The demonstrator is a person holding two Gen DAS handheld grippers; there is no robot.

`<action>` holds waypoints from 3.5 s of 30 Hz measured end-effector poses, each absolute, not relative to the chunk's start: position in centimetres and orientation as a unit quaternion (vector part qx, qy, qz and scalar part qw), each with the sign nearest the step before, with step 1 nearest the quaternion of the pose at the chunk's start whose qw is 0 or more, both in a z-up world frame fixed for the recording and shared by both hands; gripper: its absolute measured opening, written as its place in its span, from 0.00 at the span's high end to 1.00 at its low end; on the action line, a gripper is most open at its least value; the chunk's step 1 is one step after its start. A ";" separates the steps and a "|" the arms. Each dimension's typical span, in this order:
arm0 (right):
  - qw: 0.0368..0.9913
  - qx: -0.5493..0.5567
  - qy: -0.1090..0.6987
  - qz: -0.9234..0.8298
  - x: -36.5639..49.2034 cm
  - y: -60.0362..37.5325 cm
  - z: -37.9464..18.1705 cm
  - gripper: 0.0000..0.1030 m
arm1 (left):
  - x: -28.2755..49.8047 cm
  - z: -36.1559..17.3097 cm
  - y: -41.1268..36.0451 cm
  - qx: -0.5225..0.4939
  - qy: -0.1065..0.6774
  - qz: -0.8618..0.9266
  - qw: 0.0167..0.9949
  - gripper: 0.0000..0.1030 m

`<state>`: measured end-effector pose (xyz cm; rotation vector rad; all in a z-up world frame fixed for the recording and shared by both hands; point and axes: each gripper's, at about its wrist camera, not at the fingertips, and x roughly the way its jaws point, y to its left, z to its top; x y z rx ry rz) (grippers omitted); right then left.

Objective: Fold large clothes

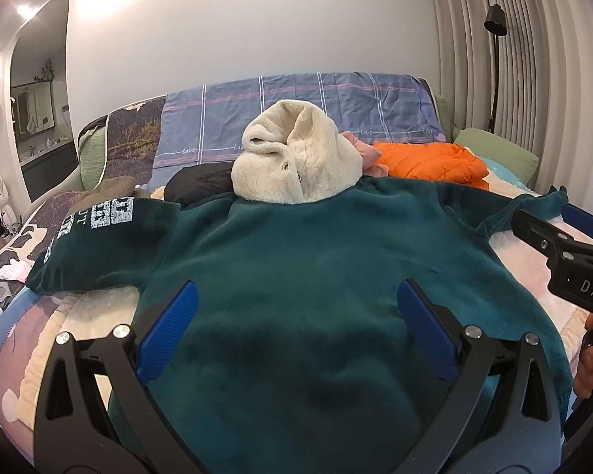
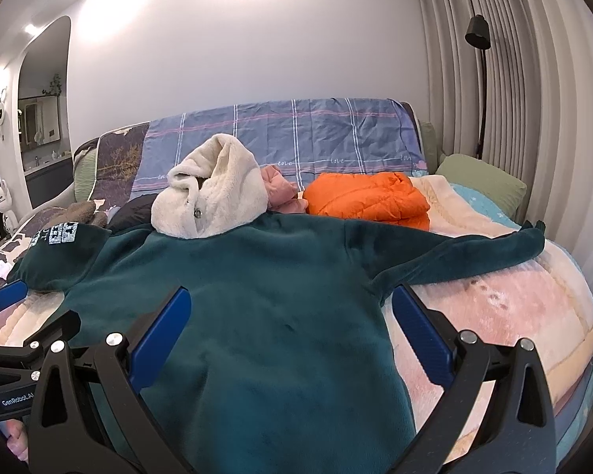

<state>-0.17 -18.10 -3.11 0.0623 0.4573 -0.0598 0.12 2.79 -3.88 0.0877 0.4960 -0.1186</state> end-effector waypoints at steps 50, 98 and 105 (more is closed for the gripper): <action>0.919 0.067 0.362 0.141 47.9 -13.2 0.7 0.23 | 51.4 -1.9 9.8 -0.088 0.381 -0.032 0.920 0.27; 0.921 0.052 0.332 0.198 17.3 -18.8 -7.5 0.34 | 25.5 -8.6 7.3 -0.227 0.411 -0.269 0.841 0.34; 0.923 0.048 0.318 0.210 17.6 -19.1 -7.6 0.33 | 18.0 -5.2 9.2 -0.202 0.349 -0.319 0.858 1.00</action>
